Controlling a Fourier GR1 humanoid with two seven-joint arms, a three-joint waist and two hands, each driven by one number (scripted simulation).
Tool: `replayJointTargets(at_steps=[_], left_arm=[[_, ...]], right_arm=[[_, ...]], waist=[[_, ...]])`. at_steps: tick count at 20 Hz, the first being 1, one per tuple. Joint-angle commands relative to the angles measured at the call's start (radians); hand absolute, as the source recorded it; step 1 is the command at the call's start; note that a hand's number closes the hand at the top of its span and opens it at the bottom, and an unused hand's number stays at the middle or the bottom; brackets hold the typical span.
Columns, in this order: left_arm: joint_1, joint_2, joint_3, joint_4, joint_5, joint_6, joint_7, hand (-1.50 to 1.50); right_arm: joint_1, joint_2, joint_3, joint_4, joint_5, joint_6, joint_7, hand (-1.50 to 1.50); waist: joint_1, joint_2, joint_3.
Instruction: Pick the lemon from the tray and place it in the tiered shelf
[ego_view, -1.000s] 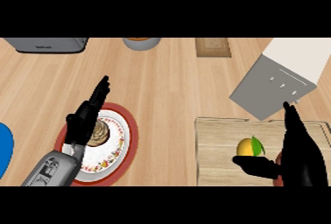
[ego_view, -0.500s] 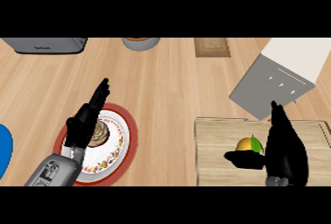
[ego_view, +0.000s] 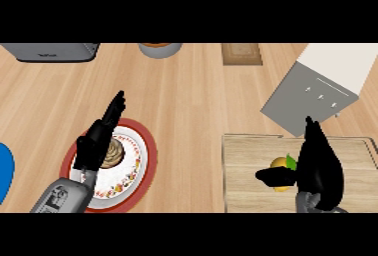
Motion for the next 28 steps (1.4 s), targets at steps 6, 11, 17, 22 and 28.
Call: replayJointTargets(at_steps=[6, 11, 17, 22, 28], left_arm=[[0.005, -0.021, 0.043, -0.011, -0.024, -0.027, 0.008, 0.00], [-0.018, -0.065, 0.057, 0.078, -0.043, -0.058, -0.048, 0.00], [0.102, -0.047, 0.047, -0.152, -0.097, -0.022, 0.075, 0.00], [0.016, -0.040, 0.144, -0.033, -0.070, -0.121, 0.027, 0.00], [0.085, -0.084, 0.142, -0.058, -0.121, -0.117, 0.007, 0.00]], right_arm=[[0.035, 0.088, -0.060, 0.047, 0.057, 0.039, 0.059, -1.50], [0.093, 0.106, -0.079, 0.018, 0.077, 0.052, 0.001, -1.50], [0.134, 0.121, -0.088, 0.012, 0.070, 0.055, -0.041, -1.50], [0.094, 0.128, -0.060, 0.162, 0.048, -0.024, -0.044, 1.50], [0.085, 0.111, -0.059, 0.195, 0.104, 0.045, -0.115, 1.50]], waist=[[-0.002, 0.000, 0.001], [-0.006, 0.000, 0.000], [0.003, -0.003, 0.001], [0.000, 0.000, 0.001], [0.001, 0.000, 0.001]])
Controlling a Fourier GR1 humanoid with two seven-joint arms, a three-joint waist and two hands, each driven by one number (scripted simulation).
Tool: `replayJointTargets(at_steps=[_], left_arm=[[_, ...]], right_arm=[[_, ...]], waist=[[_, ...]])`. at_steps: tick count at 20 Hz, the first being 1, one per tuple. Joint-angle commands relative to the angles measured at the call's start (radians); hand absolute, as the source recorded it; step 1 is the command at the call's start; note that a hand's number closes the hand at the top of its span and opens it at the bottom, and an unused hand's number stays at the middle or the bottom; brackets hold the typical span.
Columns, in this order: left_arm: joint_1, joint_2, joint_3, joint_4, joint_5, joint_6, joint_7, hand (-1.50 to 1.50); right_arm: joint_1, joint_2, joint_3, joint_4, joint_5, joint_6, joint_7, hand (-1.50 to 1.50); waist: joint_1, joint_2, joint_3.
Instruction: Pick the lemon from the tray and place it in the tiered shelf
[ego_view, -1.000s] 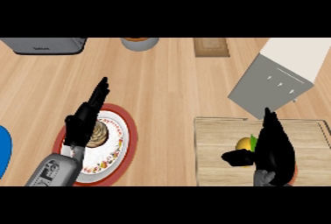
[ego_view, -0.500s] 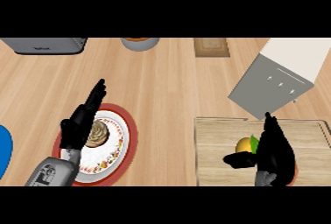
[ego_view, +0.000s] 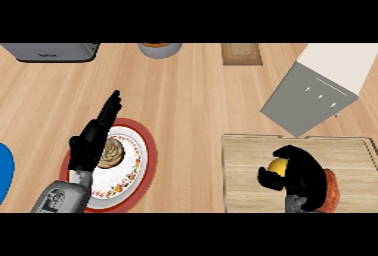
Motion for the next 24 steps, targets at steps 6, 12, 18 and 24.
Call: replayJointTargets(at_steps=[6, 12, 18, 24], left_arm=[[0.010, -0.067, 0.031, -0.013, -0.052, -0.043, 0.022, 0.00], [-0.008, -0.053, 0.010, -0.010, -0.034, -0.033, 0.013, 0.00], [0.023, -0.039, 0.037, 0.013, -0.036, -0.021, -0.010, 0.00], [0.032, -0.020, 0.080, 0.013, -0.017, -0.018, -0.015, 0.00]], right_arm=[[-0.036, 0.018, 0.037, -0.001, 0.076, 0.002, 0.059, 1.50], [0.038, -0.247, 0.334, -0.094, -0.144, 0.247, -0.618, 1.50], [0.134, -0.461, 0.281, -0.309, -0.388, 0.277, -1.027, 1.50], [0.273, -0.603, -0.003, -0.452, -0.727, 0.324, -1.307, 1.50]], waist=[[-0.001, 0.001, 0.002], [0.049, -0.007, 0.008], [-0.030, -0.006, 0.007], [-0.066, -0.006, 0.005]])
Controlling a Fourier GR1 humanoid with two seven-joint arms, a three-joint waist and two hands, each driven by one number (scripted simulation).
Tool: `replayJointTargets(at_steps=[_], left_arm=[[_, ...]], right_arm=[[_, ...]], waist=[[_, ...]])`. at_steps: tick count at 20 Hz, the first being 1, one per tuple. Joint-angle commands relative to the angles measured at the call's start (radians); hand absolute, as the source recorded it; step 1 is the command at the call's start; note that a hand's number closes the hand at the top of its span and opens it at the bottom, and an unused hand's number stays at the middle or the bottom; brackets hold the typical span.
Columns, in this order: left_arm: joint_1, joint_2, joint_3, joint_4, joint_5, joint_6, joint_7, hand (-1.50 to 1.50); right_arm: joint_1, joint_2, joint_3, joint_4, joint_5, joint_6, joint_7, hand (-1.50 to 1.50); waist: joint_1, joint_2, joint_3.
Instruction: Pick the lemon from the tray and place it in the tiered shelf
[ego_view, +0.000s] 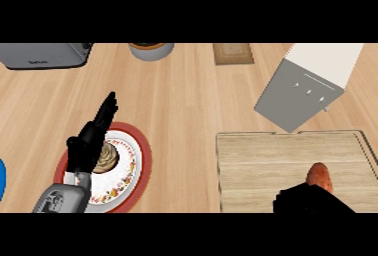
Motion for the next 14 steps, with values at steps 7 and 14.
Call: replayJointTargets(at_steps=[7, 14], left_arm=[[0.044, 0.014, 0.024, 0.000, 0.007, -0.007, -0.037, 0.00], [0.030, -0.013, -0.024, -0.042, -0.024, -0.015, -0.006, 0.00]], right_arm=[[0.121, -0.240, -0.664, 0.001, -0.575, 0.164, -0.345, 1.50], [0.060, -0.343, -1.023, 0.205, -0.842, 0.299, -0.331, 1.50]], waist=[[-0.010, 0.001, -0.005], [0.030, 0.005, -0.006]])
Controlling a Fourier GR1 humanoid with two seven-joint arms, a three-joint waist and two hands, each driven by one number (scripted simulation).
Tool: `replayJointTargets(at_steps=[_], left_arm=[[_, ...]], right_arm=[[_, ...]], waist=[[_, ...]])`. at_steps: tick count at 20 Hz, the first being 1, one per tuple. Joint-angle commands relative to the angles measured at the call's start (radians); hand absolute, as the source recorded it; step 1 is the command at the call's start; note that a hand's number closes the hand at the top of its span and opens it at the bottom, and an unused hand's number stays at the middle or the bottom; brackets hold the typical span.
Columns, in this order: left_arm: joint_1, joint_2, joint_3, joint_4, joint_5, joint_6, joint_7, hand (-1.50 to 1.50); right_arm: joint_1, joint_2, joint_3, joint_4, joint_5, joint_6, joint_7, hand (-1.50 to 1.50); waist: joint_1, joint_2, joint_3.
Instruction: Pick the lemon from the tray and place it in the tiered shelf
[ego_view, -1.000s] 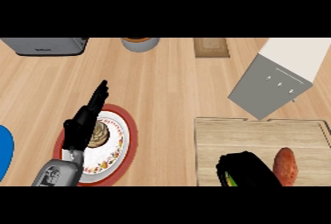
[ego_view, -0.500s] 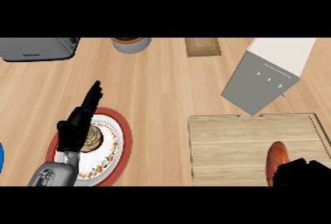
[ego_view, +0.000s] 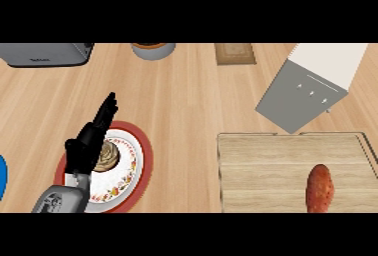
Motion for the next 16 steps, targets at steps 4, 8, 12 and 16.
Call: replayJointTargets(at_steps=[4, 8, 12, 16], left_arm=[[-0.005, -0.023, -0.024, 0.005, -0.025, -0.014, -0.005, 0.00], [-0.025, -0.017, -0.002, -0.012, -0.016, -0.041, 0.030, 0.00], [-0.069, -0.061, 0.011, 0.107, -0.042, -0.022, -0.051, 0.00], [-0.013, -0.062, -0.009, 0.005, -0.053, -0.027, -0.008, 0.00]], right_arm=[[-0.163, -0.136, -0.222, 0.162, -0.257, 0.043, 0.168, 1.50], [-0.265, -0.155, -0.213, 0.239, -0.202, 0.025, 0.197, 1.50], [-0.397, -0.198, -0.141, 0.254, -0.251, -0.047, 0.352, 1.50], [-0.515, -0.207, -0.079, 0.255, -0.240, -0.133, 0.450, 1.50]], waist=[[0.031, 0.005, -0.001], [0.037, 0.006, 0.000], [0.037, 0.008, -0.001], [0.045, 0.007, -0.001]])
